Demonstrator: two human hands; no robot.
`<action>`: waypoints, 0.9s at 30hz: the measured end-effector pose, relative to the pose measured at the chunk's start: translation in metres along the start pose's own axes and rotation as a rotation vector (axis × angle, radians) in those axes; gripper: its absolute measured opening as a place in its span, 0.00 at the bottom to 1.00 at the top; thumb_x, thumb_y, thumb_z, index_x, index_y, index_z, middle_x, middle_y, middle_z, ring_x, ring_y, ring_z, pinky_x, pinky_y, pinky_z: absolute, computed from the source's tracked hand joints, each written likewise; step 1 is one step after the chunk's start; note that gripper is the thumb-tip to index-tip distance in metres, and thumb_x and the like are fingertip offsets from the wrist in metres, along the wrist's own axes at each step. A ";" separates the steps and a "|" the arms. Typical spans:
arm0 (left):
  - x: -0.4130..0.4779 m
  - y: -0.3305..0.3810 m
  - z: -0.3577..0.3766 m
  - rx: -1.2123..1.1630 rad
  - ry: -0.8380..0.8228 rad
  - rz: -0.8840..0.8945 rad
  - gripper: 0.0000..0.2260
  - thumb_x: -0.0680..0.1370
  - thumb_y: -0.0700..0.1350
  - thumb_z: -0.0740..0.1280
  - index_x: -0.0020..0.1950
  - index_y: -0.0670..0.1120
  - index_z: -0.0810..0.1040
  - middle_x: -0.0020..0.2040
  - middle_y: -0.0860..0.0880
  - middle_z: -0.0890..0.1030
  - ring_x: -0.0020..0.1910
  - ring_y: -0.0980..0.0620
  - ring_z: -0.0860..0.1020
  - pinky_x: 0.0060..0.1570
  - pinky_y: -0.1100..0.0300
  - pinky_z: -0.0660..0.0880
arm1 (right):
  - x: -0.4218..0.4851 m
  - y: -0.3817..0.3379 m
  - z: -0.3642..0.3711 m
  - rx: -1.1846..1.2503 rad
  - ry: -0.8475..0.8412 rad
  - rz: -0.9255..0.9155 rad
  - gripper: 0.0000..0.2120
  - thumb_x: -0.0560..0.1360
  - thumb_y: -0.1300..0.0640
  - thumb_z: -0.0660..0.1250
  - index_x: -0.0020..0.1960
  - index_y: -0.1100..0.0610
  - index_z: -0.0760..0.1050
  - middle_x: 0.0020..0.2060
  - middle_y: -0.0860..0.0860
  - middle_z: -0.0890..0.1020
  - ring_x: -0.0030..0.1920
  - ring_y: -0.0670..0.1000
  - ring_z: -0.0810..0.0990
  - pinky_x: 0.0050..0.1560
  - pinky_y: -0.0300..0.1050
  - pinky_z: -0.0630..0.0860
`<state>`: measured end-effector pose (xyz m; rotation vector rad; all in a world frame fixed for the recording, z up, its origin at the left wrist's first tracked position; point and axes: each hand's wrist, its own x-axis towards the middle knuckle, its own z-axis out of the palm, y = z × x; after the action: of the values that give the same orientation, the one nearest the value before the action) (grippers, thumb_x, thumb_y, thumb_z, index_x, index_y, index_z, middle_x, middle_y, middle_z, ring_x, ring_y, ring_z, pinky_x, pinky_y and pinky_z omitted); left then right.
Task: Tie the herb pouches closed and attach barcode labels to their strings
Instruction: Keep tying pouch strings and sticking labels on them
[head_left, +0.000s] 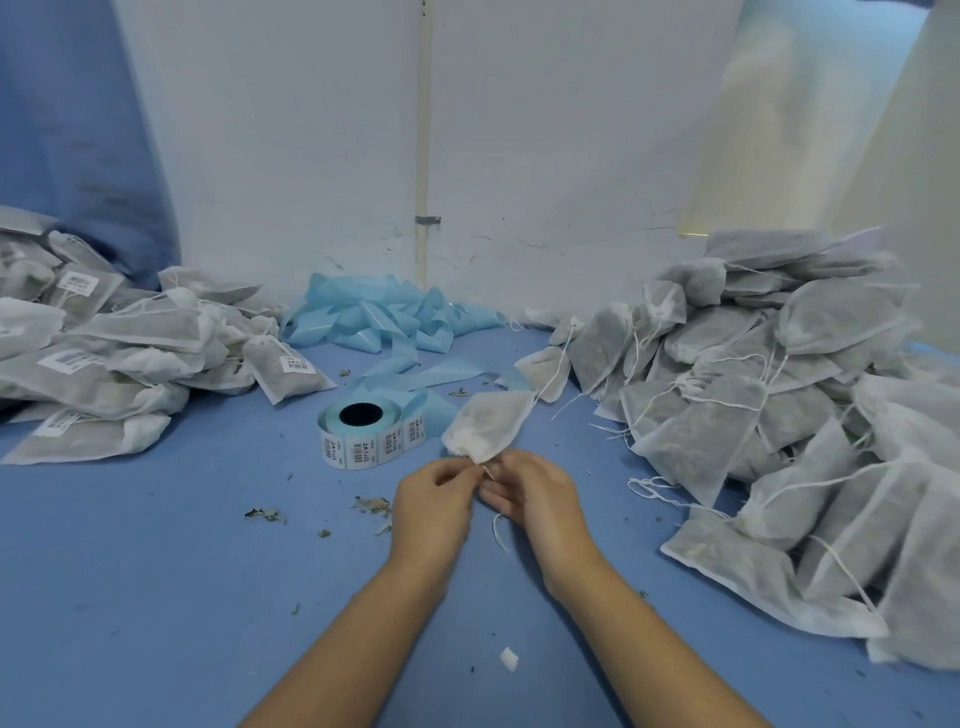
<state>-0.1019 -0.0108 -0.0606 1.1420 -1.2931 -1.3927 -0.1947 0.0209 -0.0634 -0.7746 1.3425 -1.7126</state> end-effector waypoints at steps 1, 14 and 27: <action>0.002 0.000 -0.001 -0.081 -0.005 -0.028 0.05 0.77 0.40 0.66 0.43 0.43 0.81 0.25 0.50 0.72 0.22 0.56 0.67 0.24 0.66 0.65 | -0.002 0.001 0.000 -0.148 0.048 -0.075 0.11 0.78 0.65 0.58 0.45 0.63 0.78 0.42 0.57 0.84 0.43 0.52 0.83 0.46 0.40 0.80; 0.015 0.004 -0.011 -0.189 -0.297 -0.211 0.13 0.78 0.47 0.66 0.49 0.36 0.78 0.45 0.40 0.81 0.22 0.56 0.66 0.19 0.67 0.62 | -0.015 0.002 -0.002 -0.581 0.076 -0.347 0.09 0.74 0.61 0.64 0.39 0.51 0.79 0.33 0.46 0.82 0.31 0.41 0.76 0.34 0.32 0.69; 0.019 0.002 -0.018 -0.378 -0.321 -0.191 0.06 0.79 0.38 0.63 0.47 0.37 0.78 0.34 0.45 0.79 0.18 0.59 0.60 0.15 0.69 0.55 | -0.018 0.004 0.001 -0.748 0.034 -0.441 0.07 0.72 0.62 0.63 0.37 0.55 0.75 0.28 0.48 0.78 0.30 0.46 0.73 0.36 0.40 0.71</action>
<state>-0.0879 -0.0331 -0.0598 0.8205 -1.0875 -1.9282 -0.1841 0.0358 -0.0667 -1.5563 1.9764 -1.5184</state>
